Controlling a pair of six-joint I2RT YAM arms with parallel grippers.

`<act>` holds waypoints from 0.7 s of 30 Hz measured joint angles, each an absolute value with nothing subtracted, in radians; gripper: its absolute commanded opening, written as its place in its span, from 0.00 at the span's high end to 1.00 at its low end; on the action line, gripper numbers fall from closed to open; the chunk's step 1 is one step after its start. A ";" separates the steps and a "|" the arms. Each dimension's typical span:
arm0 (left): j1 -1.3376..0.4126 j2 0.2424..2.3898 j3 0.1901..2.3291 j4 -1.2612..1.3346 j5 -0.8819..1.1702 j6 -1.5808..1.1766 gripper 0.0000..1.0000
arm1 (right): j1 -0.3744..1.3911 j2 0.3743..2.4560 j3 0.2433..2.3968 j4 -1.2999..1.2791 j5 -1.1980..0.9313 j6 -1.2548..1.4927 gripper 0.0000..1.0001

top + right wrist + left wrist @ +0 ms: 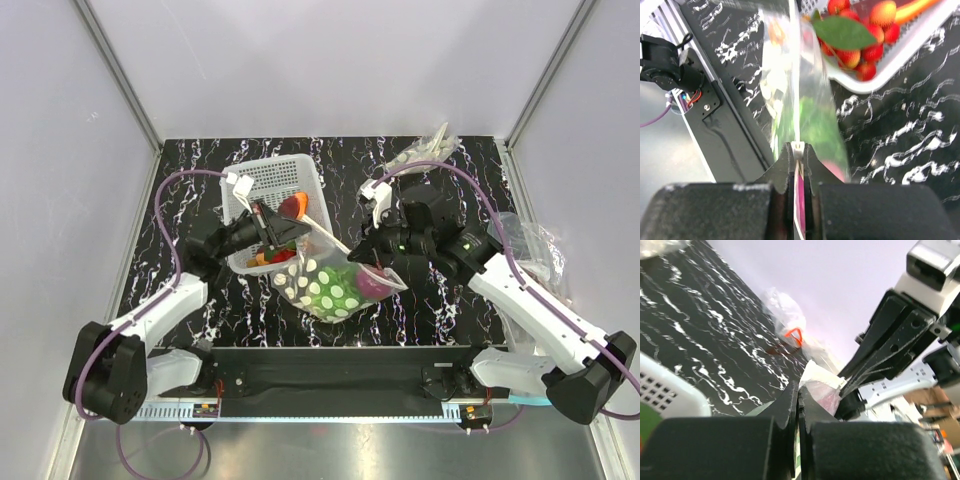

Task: Place the food in the zip-top bag and seal the zipper
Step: Zip the zipper food storage bag at the center of the board.

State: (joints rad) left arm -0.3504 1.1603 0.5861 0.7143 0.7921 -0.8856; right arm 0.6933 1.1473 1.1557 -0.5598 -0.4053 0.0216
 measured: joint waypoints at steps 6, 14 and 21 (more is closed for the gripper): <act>-0.327 1.097 0.588 0.599 0.710 -0.827 1.00 | 0.693 1.146 1.213 -0.704 -0.375 0.096 1.00; -0.326 1.109 0.596 0.537 0.669 -0.778 1.00 | 0.693 1.146 1.296 -0.859 -0.329 0.157 1.00; -0.308 1.116 0.596 0.492 0.634 -0.750 1.00 | 0.693 1.125 1.298 -0.946 -0.308 0.175 1.00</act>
